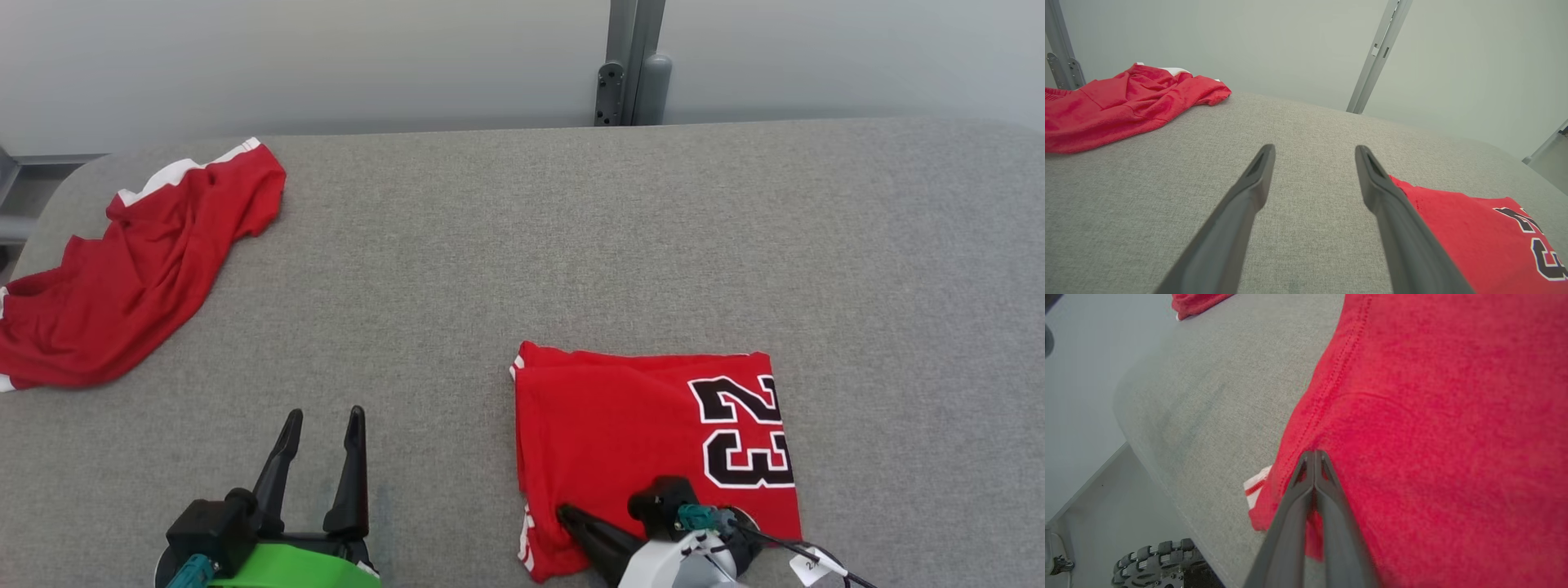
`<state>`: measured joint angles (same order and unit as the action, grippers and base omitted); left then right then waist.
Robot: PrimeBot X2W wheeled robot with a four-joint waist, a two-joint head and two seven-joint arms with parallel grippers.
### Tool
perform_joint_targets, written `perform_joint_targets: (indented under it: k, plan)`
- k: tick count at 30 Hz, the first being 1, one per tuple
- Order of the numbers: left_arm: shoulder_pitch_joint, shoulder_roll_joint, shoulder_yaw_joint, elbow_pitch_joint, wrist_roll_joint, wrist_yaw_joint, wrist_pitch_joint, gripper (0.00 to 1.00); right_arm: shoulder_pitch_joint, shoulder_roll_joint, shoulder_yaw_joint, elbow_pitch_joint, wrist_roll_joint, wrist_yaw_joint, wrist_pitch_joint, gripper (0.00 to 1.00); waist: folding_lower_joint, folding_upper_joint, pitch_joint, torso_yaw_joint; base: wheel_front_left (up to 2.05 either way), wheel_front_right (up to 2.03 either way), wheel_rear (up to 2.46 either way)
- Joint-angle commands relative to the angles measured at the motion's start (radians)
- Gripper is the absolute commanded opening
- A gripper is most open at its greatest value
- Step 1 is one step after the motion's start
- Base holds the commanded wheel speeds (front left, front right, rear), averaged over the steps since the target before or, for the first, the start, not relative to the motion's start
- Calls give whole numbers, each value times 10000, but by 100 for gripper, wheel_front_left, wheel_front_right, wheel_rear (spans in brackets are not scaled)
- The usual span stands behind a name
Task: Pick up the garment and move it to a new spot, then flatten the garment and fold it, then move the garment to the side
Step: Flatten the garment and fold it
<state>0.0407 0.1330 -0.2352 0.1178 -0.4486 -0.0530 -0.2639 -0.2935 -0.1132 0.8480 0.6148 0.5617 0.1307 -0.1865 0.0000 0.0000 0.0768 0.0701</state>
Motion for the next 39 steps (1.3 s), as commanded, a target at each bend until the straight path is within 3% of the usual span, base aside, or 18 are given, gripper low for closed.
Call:
perform_joint_targets:
  k: [1,7,13,17,18,19,20,27,39]
  plan:
    - [-34,18,35,-55,-55,27,-4,100,-260,-50,-20,46,1,0,-190,0,0,0,-4,-42,0,0,0]
    - [77,38,110,-127,13,75,-4,100,-620,-274,-1058,-465,-374,0,-701,0,0,0,-80,-320,0,0,0]
    - [-43,105,170,-122,64,111,-3,100,-224,-455,-3295,-1711,-1614,0,-785,0,0,0,-157,-715,0,0,0]
    - [-202,79,244,-63,85,205,-3,100,425,-236,-4978,-2735,-2562,0,-790,43,0,0,-216,-976,0,0,0]
    - [-232,55,264,-62,100,248,-3,100,574,-166,-5349,-2977,-2749,0,-791,49,0,0,-234,-1034,0,0,0]
    - [-234,28,295,-66,107,280,-3,100,718,-109,-5700,-3186,-2917,0,-792,89,0,0,-252,-1089,0,0,0]
    - [-220,-3,346,-75,109,304,-3,100,896,-26,-6065,-3403,-3055,0,-793,100,0,0,-270,-1145,0,0,0]
    - [85,-182,598,-127,168,403,-3,100,1859,383,-7557,-4375,-3565,0,-788,100,0,0,-437,-1453,0,0,0]
    - [635,-473,1033,-94,524,341,-3,100,2477,529,-7973,-4707,-3775,0,-790,100,0,0,-596,-1498,0,0,0]
